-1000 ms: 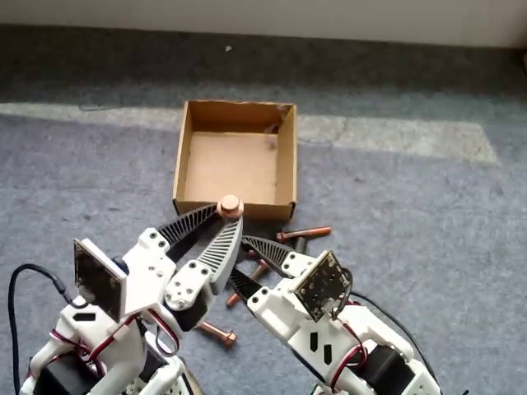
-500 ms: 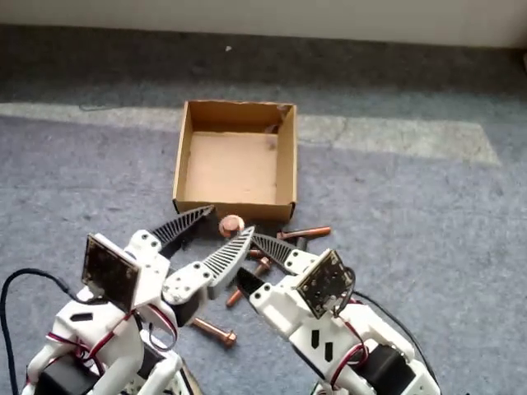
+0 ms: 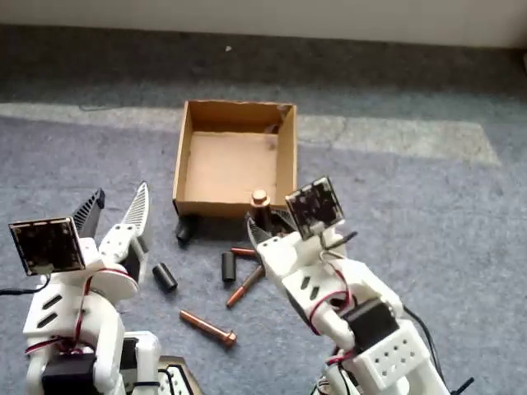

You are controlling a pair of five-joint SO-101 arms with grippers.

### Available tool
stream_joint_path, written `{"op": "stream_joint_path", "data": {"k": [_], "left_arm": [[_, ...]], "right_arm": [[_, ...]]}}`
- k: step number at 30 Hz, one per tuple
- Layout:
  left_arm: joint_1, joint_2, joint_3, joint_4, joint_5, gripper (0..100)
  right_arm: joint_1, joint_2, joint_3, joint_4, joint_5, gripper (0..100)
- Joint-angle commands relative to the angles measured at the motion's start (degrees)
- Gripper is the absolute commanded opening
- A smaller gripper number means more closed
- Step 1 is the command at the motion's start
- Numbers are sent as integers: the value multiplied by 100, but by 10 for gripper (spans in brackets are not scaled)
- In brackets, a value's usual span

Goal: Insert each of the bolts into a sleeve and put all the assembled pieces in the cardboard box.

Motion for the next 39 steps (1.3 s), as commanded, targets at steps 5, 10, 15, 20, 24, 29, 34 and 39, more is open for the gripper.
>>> {"op": "stream_joint_path", "data": {"k": [5,10,15,20,24,29,34,39], "left_arm": [[-1657,22,1516,0,-18,224],[-2185,22,2457,-492,-18,224],[-2360,22,2738,-695,-18,224],[-2334,22,2765,-695,-18,224],[-2334,22,2774,-695,-18,224],[-2334,22,2774,-712,-18,224],[-2334,22,2774,-712,-18,224],[-2334,22,2774,-712,-18,224]], "right_arm": [[180,2949,-2334,-163,-35,4],[681,4760,-3899,-171,-35,4],[910,6396,-5209,-163,-53,19],[910,7512,-6035,-136,-62,98],[901,7538,-6290,391,-53,112],[699,7011,-6668,1754,-70,112],[251,6756,-6580,3037,-79,112],[-558,6774,-5789,3512,-686,112]]}}
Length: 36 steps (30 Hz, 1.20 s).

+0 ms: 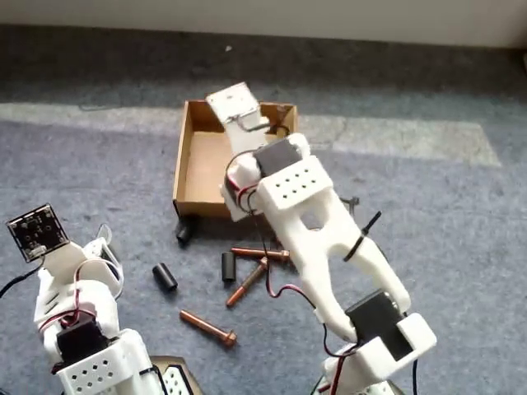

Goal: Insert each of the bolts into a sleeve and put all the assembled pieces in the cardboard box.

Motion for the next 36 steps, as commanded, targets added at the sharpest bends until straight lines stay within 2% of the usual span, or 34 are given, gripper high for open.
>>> {"op": "stream_joint_path", "data": {"k": [1,6,13,21,30,34,36], "left_arm": [[-31,-48,-22,-105,-18,224],[-31,-48,-13,-105,-18,224],[-31,-48,-13,-105,-18,224],[-31,-48,-13,-105,-18,224],[-31,-48,-13,-105,-18,224],[-31,-48,-13,-105,-18,224],[-31,-48,-4,-105,-18,224]], "right_arm": [[-585,-312,400,145,-844,112],[-1059,-312,1059,-444,-1705,112],[-1103,-303,2053,-1886,-2312,112],[-1130,-295,2756,-2633,-2347,110],[-1130,611,2765,-2686,-2347,106],[-1130,488,2677,-2668,-2303,0],[-1130,242,2703,-2545,-2295,5]]}}
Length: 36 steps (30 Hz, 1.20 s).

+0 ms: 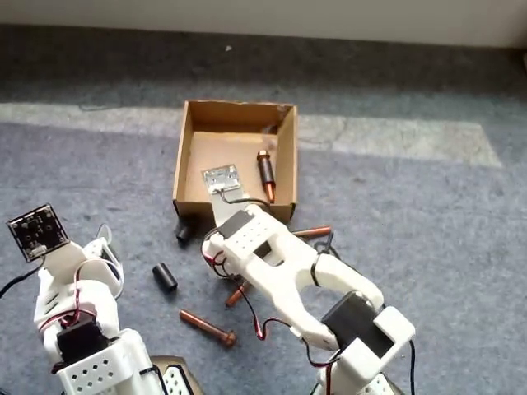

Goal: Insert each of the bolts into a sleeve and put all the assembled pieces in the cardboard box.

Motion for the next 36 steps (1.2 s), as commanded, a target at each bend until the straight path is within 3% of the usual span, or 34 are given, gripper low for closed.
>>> {"op": "stream_joint_path", "data": {"k": [1,7,10,15,18,23,27,31,36], "left_arm": [[-22,-48,-4,-97,-18,224],[-22,-48,-84,-97,-62,224],[242,-40,-444,-62,-554,224],[1543,22,-1033,308,-1222,216],[2527,31,-1349,642,-1635,160],[3811,163,-1780,1160,-1811,143],[4462,1226,-2440,1503,-1811,170],[5121,2905,-3354,1960,-1811,203],[5859,4857,-3934,1978,-1811,232]], "right_arm": [[-57,-453,-40,215,53,3],[242,-2360,-31,963,149,3],[813,-3363,13,1015,123,3],[1965,-4593,593,1086,149,3],[2642,-5235,1077,1059,149,3],[3741,-6105,1666,848,114,4],[4400,-6448,2273,66,149,4],[4673,-6396,2686,-462,114,4],[4954,-6273,2853,-681,105,4]]}}
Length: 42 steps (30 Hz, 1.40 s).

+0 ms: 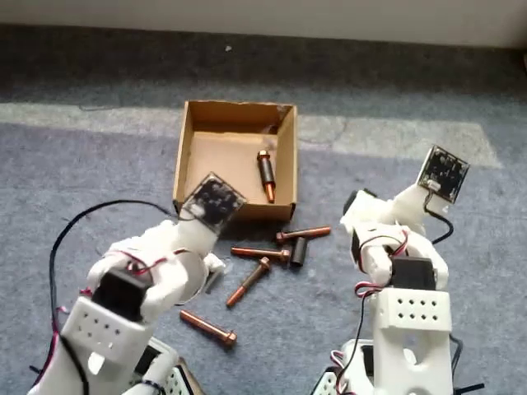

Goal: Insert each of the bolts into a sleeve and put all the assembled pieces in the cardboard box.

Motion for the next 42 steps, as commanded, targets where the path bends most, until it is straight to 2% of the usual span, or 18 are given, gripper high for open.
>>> {"op": "stream_joint_path", "data": {"k": [1,4,13,19,25,29,34,38,42], "left_arm": [[699,1745,-620,26,-44,232],[910,2642,-778,-281,-35,232],[927,4497,-840,-1618,-9,231],[927,5437,-1376,-1749,44,231],[927,6343,-2000,-1749,554,225],[936,6835,-2334,-1714,571,107],[1209,6967,-2413,-1705,571,5],[1226,6721,-2448,-1389,589,5],[1042,5516,-2018,-1345,589,5]], "right_arm": [[286,4,-48,-207,18,4],[435,4,-48,-207,18,4],[426,-13,119,-198,18,4],[426,-13,145,-198,18,4],[426,-13,145,-198,18,4],[426,-40,145,-198,18,4],[426,-48,145,-180,44,4],[418,-57,119,-171,62,4],[189,-57,92,224,70,4]]}}
